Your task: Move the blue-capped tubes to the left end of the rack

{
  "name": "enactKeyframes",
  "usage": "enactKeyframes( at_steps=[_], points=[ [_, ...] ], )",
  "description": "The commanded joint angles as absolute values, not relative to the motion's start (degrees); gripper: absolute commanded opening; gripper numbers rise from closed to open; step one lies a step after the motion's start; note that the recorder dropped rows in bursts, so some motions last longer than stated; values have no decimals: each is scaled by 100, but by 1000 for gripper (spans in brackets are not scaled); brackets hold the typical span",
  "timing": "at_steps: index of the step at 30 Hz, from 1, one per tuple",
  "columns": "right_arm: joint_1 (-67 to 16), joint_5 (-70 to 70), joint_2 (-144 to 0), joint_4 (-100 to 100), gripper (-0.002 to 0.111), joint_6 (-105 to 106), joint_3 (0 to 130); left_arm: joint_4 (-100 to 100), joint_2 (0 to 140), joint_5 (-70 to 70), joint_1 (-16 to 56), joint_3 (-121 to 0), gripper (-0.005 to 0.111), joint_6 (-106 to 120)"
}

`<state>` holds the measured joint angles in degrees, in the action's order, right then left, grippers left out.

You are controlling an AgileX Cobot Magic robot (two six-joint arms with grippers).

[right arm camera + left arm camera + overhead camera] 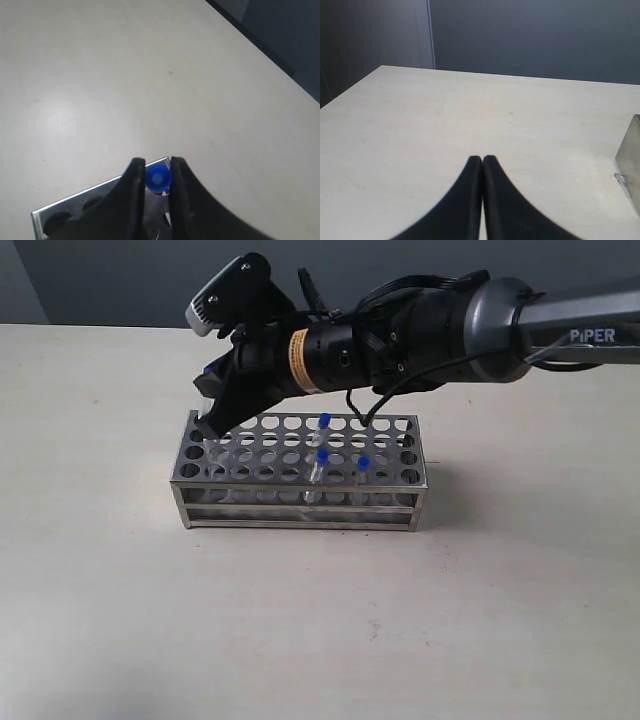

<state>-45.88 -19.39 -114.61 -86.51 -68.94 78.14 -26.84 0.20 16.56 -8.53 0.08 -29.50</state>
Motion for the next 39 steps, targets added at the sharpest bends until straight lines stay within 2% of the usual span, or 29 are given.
enactKeyframes(
  at_steps=[1,5,25,39],
  points=[
    [-4578,-1977,-11460,-8942,-1,-7264,7857,-2702,0,1670,-838,0,1,-2959],
    [-4578,-1960,-11460,-9995,-1,-8298,7867,-2702,0,1670,-838,0,1,-2959],
    [-4578,-2282,-11957,-9995,-1,-8846,8728,-2702,0,1670,-838,0,1,-2959],
    [-4450,-2301,-11041,-9995,-1,-9296,8727,-2701,0,1668,-838,0,1,-2959]
  ],
)
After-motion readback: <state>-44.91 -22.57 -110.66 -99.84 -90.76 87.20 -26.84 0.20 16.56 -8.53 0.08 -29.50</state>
